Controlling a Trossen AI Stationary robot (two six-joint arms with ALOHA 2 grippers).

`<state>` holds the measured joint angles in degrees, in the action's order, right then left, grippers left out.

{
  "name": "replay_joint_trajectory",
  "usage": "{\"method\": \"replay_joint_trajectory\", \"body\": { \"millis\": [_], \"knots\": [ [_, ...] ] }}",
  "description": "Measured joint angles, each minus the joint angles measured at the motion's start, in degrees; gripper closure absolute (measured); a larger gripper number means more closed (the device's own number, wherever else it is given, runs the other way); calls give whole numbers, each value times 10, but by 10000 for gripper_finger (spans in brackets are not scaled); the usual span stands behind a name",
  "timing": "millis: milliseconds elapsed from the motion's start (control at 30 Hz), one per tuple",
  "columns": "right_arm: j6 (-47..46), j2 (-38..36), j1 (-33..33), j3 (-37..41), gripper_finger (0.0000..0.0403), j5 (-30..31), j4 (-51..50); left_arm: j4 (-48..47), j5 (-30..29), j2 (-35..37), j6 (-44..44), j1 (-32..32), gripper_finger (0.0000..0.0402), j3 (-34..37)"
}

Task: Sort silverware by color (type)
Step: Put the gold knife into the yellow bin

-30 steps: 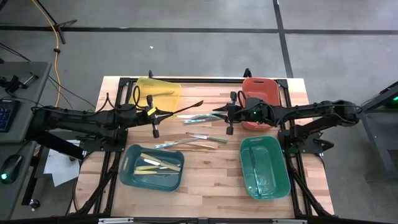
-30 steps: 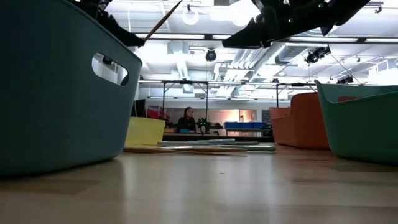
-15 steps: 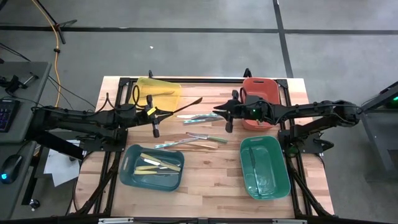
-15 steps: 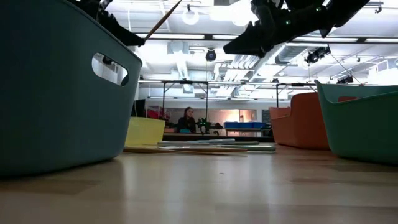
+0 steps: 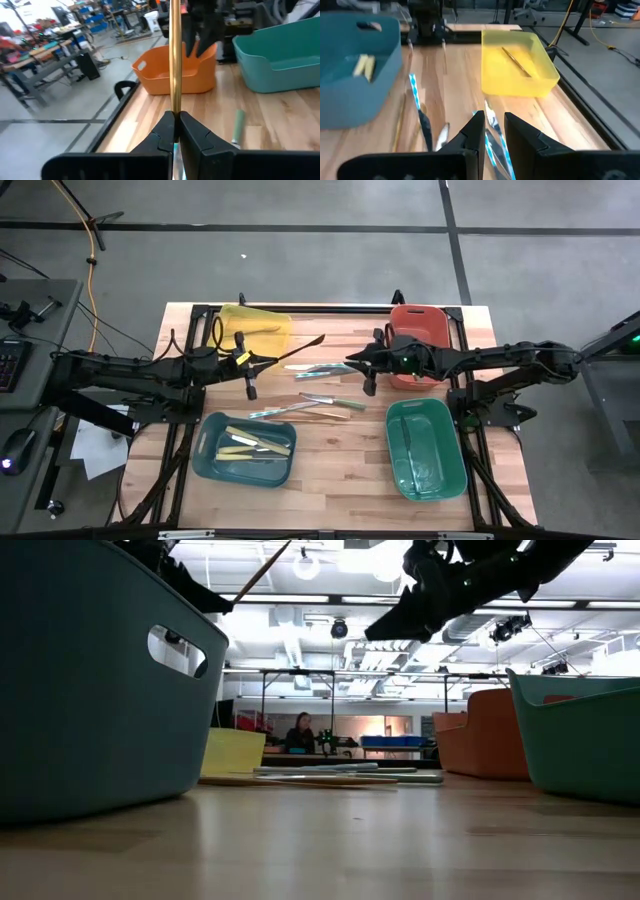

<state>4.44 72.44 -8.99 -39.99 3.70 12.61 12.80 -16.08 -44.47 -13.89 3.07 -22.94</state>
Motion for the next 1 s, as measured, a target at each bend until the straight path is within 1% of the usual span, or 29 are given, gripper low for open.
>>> {"method": "replay_joint_trajectory", "body": {
  "millis": [200,333,400,500,567,700,767,900,1000],
  "knots": [
    [27,0,0,0,345,21,-13,9,-38,0,-33,0,401,0],
    [35,0,0,0,345,40,-12,9,-75,0,-58,0,401,0],
    [36,0,0,0,345,61,-9,9,-111,0,-65,0,401,0],
    [34,0,0,0,345,83,-8,6,-198,0,-37,14,401,0],
    [30,0,0,0,345,83,-8,-51,-218,0,-15,37,401,-19],
    [-5,0,0,0,345,82,-8,-253,-214,-5,62,98,401,-107],
    [-24,0,0,0,345,82,-9,-337,-212,-18,96,125,401,-140],
    [-56,0,0,0,345,82,-17,-460,-181,-38,116,180,401,-172],
    [-84,0,1,0,345,77,-32,-556,-133,-61,144,217,401,-176]
  ]
}}
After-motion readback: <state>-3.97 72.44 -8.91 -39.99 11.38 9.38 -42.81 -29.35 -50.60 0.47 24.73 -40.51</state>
